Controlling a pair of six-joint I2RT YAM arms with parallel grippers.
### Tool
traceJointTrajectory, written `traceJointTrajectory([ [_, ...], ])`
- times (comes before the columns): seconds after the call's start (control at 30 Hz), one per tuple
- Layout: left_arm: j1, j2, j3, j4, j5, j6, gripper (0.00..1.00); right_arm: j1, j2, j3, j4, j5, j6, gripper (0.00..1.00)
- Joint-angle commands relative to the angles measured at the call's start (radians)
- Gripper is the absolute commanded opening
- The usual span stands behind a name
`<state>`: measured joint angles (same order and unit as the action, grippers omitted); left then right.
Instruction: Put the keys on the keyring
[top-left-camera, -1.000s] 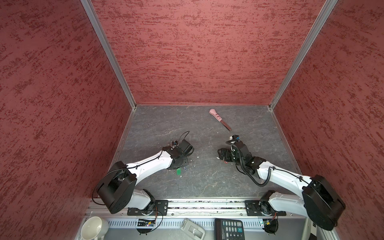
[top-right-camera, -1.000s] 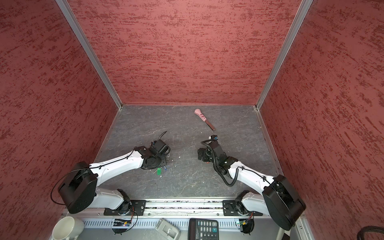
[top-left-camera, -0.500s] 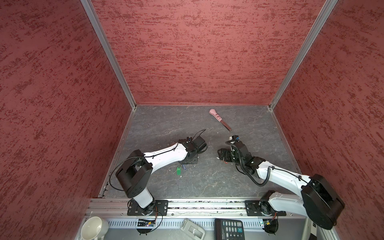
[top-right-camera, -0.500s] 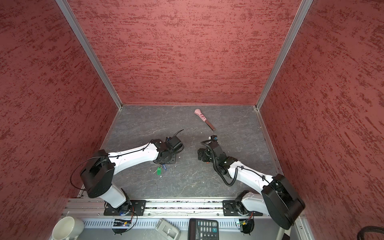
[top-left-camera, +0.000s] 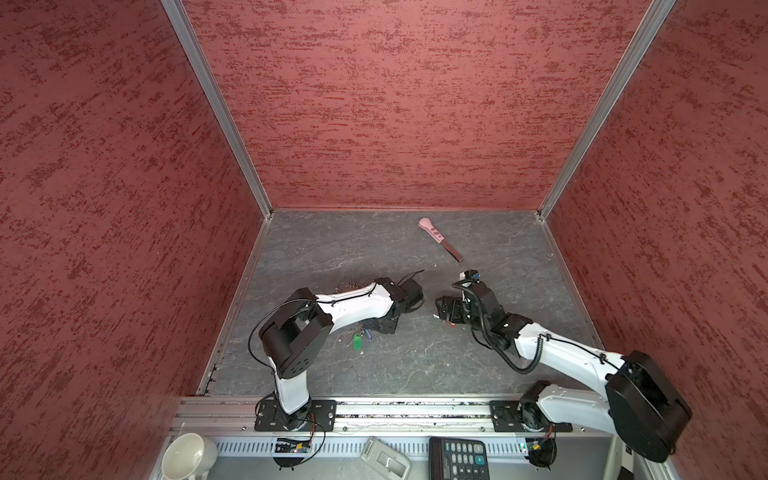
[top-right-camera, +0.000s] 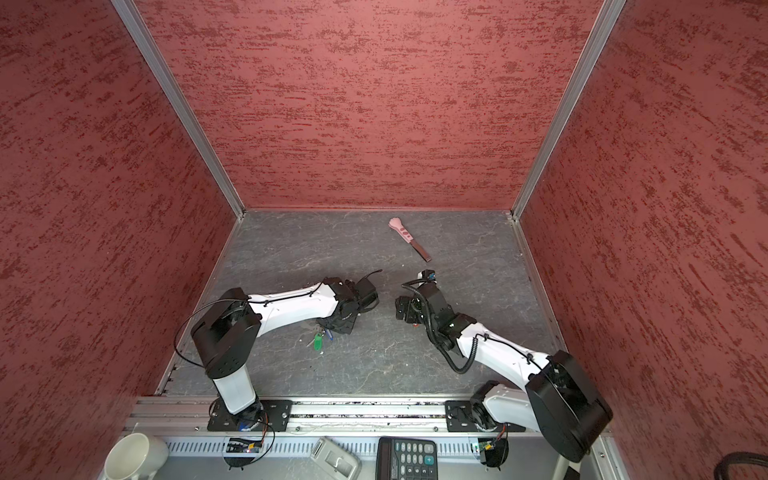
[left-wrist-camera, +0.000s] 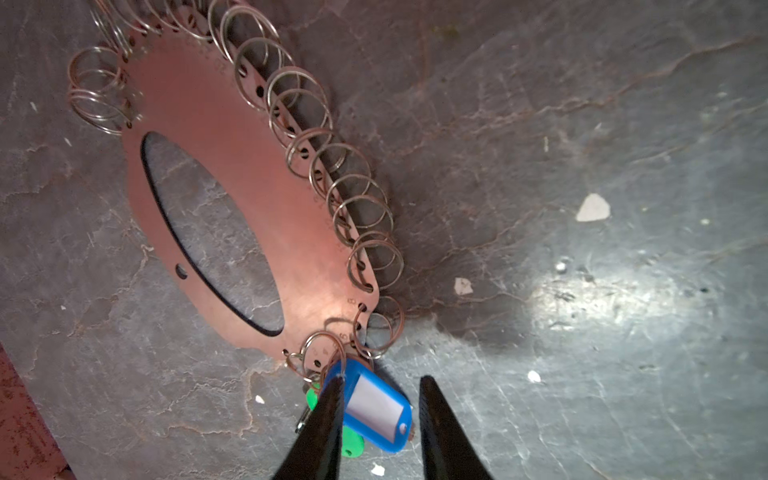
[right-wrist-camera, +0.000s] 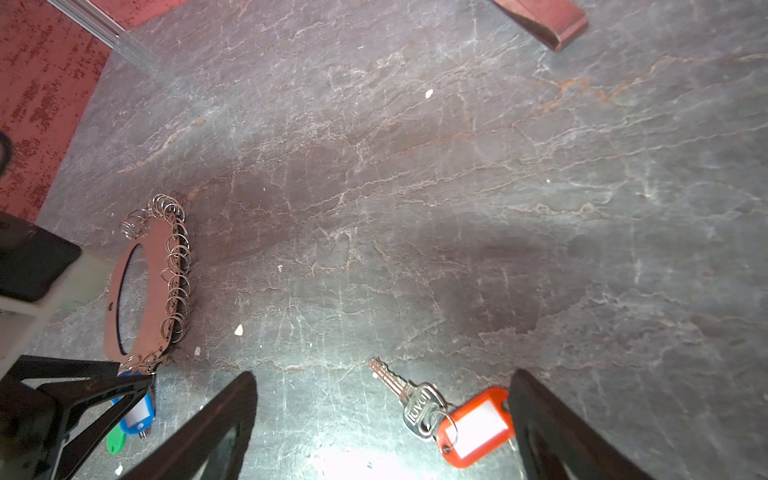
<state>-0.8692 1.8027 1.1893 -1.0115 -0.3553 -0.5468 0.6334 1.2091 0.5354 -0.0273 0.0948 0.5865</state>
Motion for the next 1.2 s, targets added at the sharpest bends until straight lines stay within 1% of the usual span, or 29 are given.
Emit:
traceJointTrajectory([
  [0.0,0.005,0.024,-0.014,0.018,-0.022,0.025,0.31,0.005,-0.014,-0.011,0.004,0.024,0.0,0.96],
  [0.13,0.011,0.038,-0.023,0.038,-0.022,0.037,0.28,0.005,-0.015,-0.009,0.008,0.019,0.007,0.96],
  [0.43,0.031,0.051,-0.039,0.062,-0.027,0.045,0.28,0.005,-0.017,-0.012,0.004,0.022,0.008,0.96],
  [0.53,0.038,0.062,-0.037,0.072,-0.024,0.048,0.24,0.005,-0.014,-0.01,0.004,0.021,0.007,0.96],
  [0.67,0.04,0.069,-0.034,0.077,-0.034,0.05,0.23,0.005,-0.013,-0.008,0.004,0.022,0.007,0.96],
  [1.17,0.046,0.071,-0.044,0.091,-0.039,0.039,0.12,0.005,-0.014,-0.01,0.001,0.023,0.006,0.96],
])
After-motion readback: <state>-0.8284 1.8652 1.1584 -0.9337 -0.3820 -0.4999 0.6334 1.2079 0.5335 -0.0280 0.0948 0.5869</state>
